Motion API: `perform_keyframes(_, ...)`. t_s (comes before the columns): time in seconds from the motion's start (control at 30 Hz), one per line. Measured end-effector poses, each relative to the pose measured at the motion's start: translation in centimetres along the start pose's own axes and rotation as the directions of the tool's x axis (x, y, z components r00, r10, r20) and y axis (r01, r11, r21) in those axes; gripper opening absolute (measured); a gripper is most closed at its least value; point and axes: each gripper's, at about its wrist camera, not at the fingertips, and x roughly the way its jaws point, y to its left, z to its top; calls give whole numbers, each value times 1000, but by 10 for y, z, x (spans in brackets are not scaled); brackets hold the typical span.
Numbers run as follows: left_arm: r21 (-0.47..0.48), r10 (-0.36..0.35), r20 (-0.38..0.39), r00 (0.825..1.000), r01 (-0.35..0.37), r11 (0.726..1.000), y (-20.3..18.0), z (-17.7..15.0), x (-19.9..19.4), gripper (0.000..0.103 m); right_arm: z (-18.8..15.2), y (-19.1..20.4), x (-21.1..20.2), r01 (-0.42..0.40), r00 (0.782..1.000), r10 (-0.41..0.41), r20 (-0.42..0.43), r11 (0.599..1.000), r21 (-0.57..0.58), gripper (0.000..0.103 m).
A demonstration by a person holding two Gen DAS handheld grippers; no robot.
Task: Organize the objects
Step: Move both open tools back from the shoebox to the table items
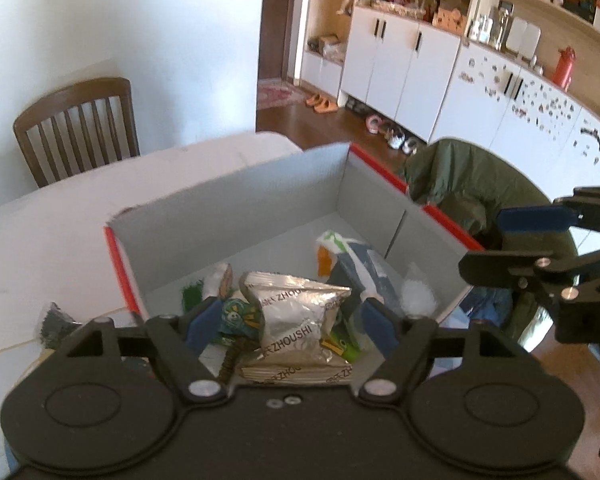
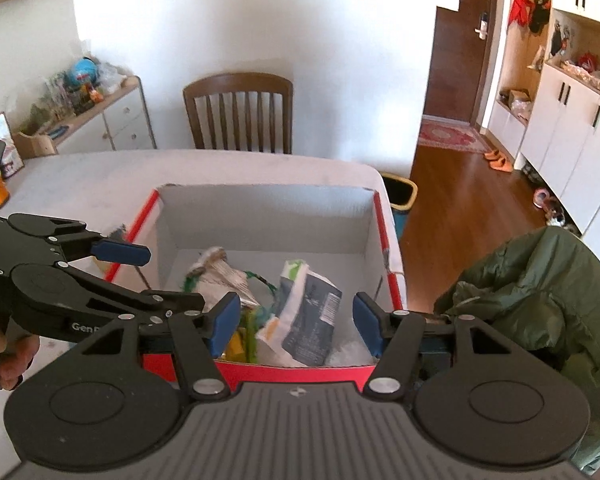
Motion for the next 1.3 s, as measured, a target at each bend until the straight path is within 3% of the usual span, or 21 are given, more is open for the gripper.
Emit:
perform_keyframes(0.43, -61, 45, 105, 993, -38, 997, 34, -9, -63, 88, 11, 39, -25, -67, 996, 70, 53, 996, -53, 65)
perform_keyframes(0.53, -67, 53, 117, 992, -46, 997, 45, -14, -73, 91, 14, 51, -28, -83, 994, 86, 62, 995, -51, 74)
perform_keyframes(0.63, -70, 57, 127, 990, -48, 996, 57, -19, -83, 94, 16, 65, -29, -92, 993, 96, 69, 994, -53, 74)
perform_keyframes(0.87, -74, 66, 135, 989, -56, 996, 93, -31, -102, 102, 20, 102, -24, -106, 991, 109, 80, 994, -40, 81)
perform_keyframes(1.3, -78, 97, 101, 990, -89, 993, 180, -51, -103, 102, 24, 178, 5, -126, 990, 125, 64, 992, 2, 82)
